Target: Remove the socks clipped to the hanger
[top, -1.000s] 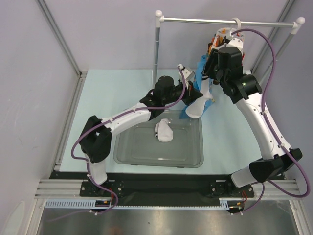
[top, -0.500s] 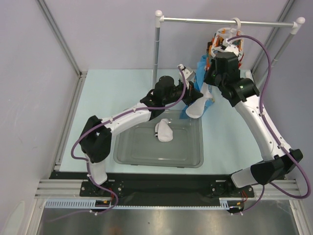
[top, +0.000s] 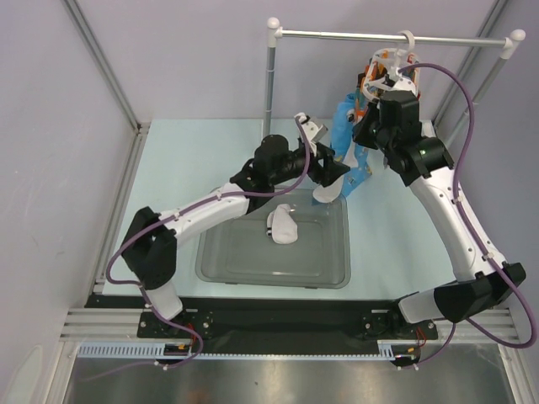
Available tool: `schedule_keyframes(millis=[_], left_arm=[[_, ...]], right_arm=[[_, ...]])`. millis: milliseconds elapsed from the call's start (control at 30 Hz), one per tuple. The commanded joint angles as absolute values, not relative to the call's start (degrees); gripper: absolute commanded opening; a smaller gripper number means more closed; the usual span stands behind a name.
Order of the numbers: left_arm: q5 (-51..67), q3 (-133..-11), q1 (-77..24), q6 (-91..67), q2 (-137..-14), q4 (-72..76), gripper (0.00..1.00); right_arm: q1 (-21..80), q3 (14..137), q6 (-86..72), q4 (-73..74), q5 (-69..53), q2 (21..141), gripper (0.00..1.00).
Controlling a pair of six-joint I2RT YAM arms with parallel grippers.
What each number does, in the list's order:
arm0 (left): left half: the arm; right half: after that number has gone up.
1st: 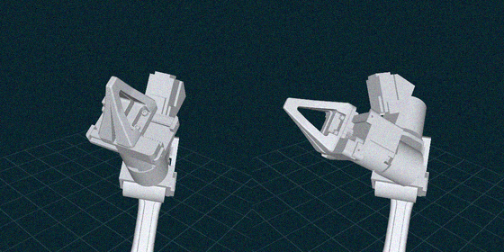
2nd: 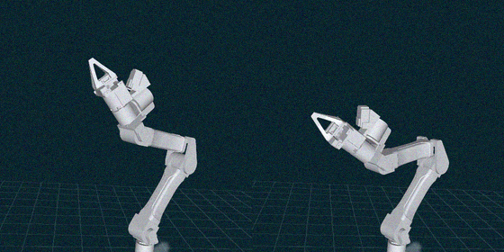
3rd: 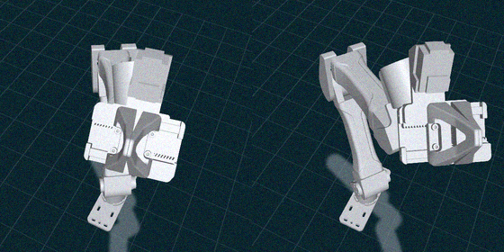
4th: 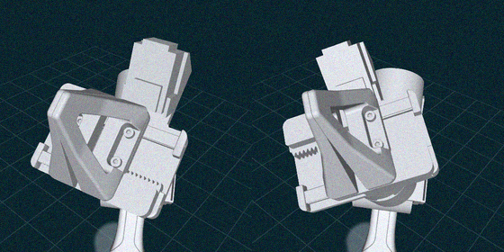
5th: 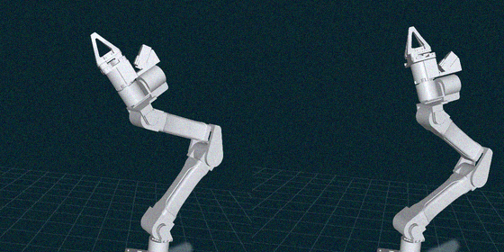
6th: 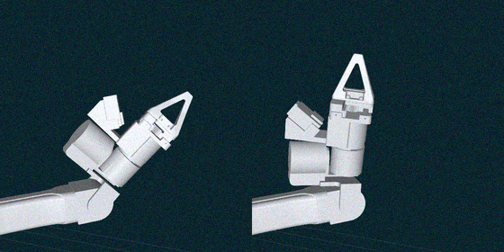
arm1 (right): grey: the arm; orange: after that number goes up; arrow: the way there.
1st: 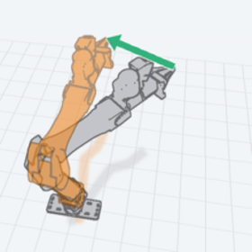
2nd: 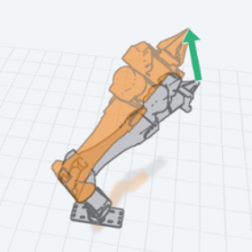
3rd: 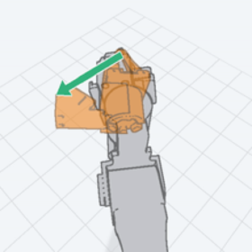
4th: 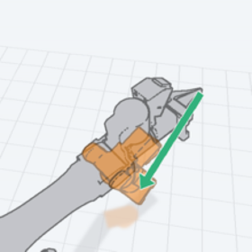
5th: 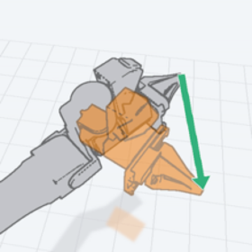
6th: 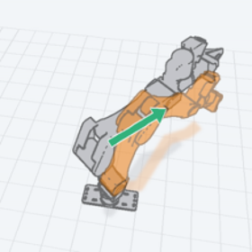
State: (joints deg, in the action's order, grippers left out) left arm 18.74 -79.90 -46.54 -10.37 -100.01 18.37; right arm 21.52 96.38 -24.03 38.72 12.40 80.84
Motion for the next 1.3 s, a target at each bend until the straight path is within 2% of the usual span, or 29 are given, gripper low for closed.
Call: schedule_keyframes(millis=[0,233,567,833,867,900,967,1000,1033,1067,1100,1167,1200,1267], left_arm=[[17.32,-79.89,-46.85,-7.39,-95.45,22.67,0.73],[20.21,-82.34,-46.93,-7.38,-95.36,24.26,0.74],[21.53,-87.01,-46.93,-7.21,-103.44,21.62,0.72],[17.42,-86.49,-48.34,-8.27,-107.75,22.50,0.64],[16.97,-86.40,-48.69,-7.74,-107.67,22.33,0.60],[16.70,-86.31,-49.13,-7.47,-107.75,22.24,0.42],[16.61,-85.96,-49.31,-7.38,-107.32,22.41,0.24],[16.79,-85.70,-49.39,-7.56,-107.14,22.59,0.09],[17.05,-85.43,-49.48,-7.73,-106.79,22.85,0.01],[17.57,-85.26,-49.66,-7.91,-106.53,22.85,0.00],[17.49,-85.08,-49.92,-8.00,-106.00,22.85,0.00],[16.96,-84.55,-50.79,-7.56,-105.38,22.94,0.00],[16.27,-84.20,-51.06,-7.04,-104.95,22.94,0.00],[15.56,-83.24,-51.85,-6.51,-104.50,23.20,0.00]], right_arm=[[20.39,95.71,-24.79,36.56,9.58,78.84,0.00],[19.25,95.71,-24.96,36.39,7.03,78.66,0.00],[17.76,95.71,-26.01,35.86,3.96,78.40,0.00],[16.96,94.83,-27.51,35.07,2.73,78.57,0.00],[16.70,94.75,-27.42,35.07,2.64,78.49,0.00],[16.79,94.75,-27.51,34.98,2.64,78.57,0.00],[16.61,94.83,-27.51,35.16,2.46,78.57,0.00],[16.52,95.10,-27.51,35.16,2.55,78.57,0.00],[16.35,95.36,-27.42,35.42,2.72,78.57,0.03],[16.35,95.62,-27.33,35.51,2.90,78.57,0.09],[16.26,96.67,-27.16,35.68,4.29,78.66,0.22],[16.43,97.73,-26.90,36.30,5.97,78.92,0.35],[16.70,98.87,-26.46,36.91,7.89,79.10,0.45],[17.31,100.45,-25.49,37.70,10.18,79.54,0.51]])
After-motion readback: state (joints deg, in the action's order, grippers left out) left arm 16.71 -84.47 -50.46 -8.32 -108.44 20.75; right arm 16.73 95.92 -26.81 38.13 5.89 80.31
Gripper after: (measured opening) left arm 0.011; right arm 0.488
